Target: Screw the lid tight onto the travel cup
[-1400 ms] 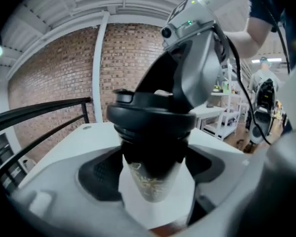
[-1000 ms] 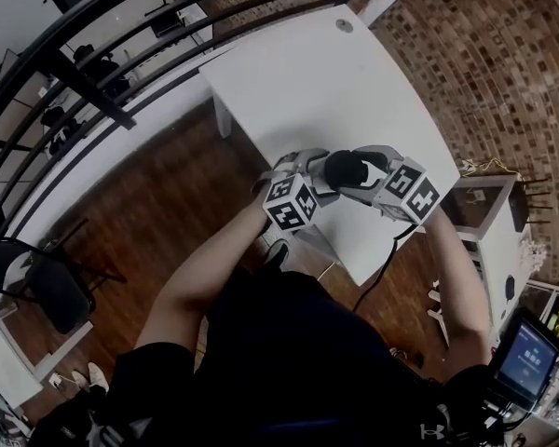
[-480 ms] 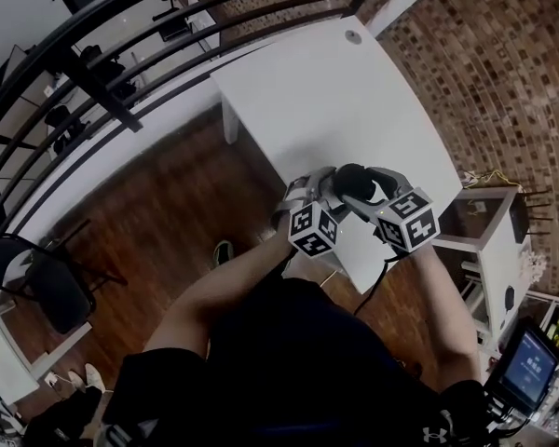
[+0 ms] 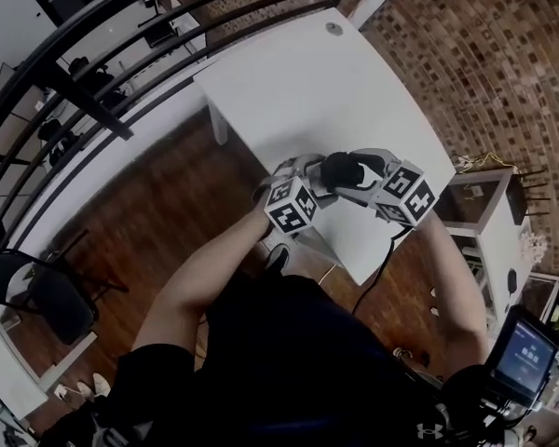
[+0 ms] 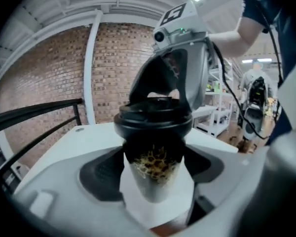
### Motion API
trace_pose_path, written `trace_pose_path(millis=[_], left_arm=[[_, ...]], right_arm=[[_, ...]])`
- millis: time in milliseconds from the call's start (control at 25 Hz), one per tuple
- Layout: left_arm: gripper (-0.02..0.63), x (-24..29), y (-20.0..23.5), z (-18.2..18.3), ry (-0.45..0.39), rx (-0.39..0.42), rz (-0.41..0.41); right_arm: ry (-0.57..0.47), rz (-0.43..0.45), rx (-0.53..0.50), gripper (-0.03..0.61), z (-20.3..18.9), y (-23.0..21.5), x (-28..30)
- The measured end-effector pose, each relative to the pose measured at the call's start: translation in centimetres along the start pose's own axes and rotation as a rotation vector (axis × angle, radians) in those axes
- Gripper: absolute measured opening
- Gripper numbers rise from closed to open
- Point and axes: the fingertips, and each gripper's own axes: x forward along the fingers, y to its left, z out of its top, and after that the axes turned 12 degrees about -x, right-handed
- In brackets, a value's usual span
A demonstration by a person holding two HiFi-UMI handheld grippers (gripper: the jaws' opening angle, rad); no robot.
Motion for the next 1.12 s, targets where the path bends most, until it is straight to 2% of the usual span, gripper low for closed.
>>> trace_pose_path(millis=[80, 160, 200, 280, 440, 520, 600, 680, 840, 920, 1000, 1120], left_arm=[[0.382, 0.1, -0.3, 0.1, -0.034, -0.059, 0.104], [0.383, -0.1, -0.7, 0.0, -0.062, -0.117, 0.171], [0.383, -0.3, -1.0, -0.2, -0.073, -0.142, 0.162], [0.383, -1.0, -1.2, -0.6, -0.07, -0.139, 0.075], [0.394, -1.7, 0.0, -0.8, 0.023, 0.033, -0.096], [0.4, -1.2, -0.1, -0.6, 0.066, 0.101, -0.139], [0.386, -0.6, -0.4, -0.4, 0.072, 0.118, -0.139], [0.383, -0.3, -0.5, -0.3, 0.039, 0.084, -0.084], [0.379, -0.3, -0.9, -0.1, -0.026, -0.032, 0.13], [0.38, -0.8, -1.2, -0.2, -0.047, -0.092, 0.189], [0.379, -1.4, -1.4, -0.5, -0.053, -0.107, 0.139], [0.383, -1.4, -0.9, -1.2, 0.002, 0.003, -0.013]], right_arm=[[-0.006, -0.107, 0.171, 0.332, -0.4, -0.1, -0.3], [0.004, -0.162, 0.234, 0.333, -0.6, 0.3, -0.4], [0.013, -0.163, 0.213, 0.333, -0.5, 0.6, -0.4], [0.021, -0.12, 0.098, 0.333, 0.0, 1.2, -0.2], [-0.007, 0.032, -0.15, 0.333, 0.9, 1.6, 0.0], [-0.007, 0.085, -0.201, 0.333, 1.0, 1.5, 0.0], [0.0, 0.094, -0.189, 0.333, 0.8, 1.2, 0.1], [0.006, 0.052, -0.092, 0.331, 0.1, 0.7, 0.0], [0.016, -0.114, 0.163, 0.333, -0.3, 0.7, -0.5], [0.021, -0.162, 0.175, 0.333, 0.2, 1.3, -0.6], [0.018, -0.138, 0.094, 0.332, 0.5, 1.7, -0.4], [0.003, -0.014, -0.085, 0.333, -0.1, 1.5, -0.3]])
